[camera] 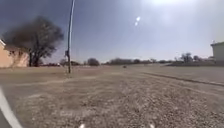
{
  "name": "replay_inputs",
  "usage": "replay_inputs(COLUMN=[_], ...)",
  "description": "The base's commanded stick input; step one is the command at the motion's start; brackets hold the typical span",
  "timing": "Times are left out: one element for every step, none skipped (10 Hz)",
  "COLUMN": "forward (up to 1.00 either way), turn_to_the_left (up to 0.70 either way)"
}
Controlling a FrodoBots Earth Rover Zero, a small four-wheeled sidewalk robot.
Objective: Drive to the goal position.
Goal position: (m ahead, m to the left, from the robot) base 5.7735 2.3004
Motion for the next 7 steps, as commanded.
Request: replay_inputs(forward=[0.70, 0.70, 0.70, 0.70, 0.70, 0.70, 0.70], turn_to_the_left=[0.00, 0.00, 0.00, 0.00, 0.00, 0.00, 0.00])
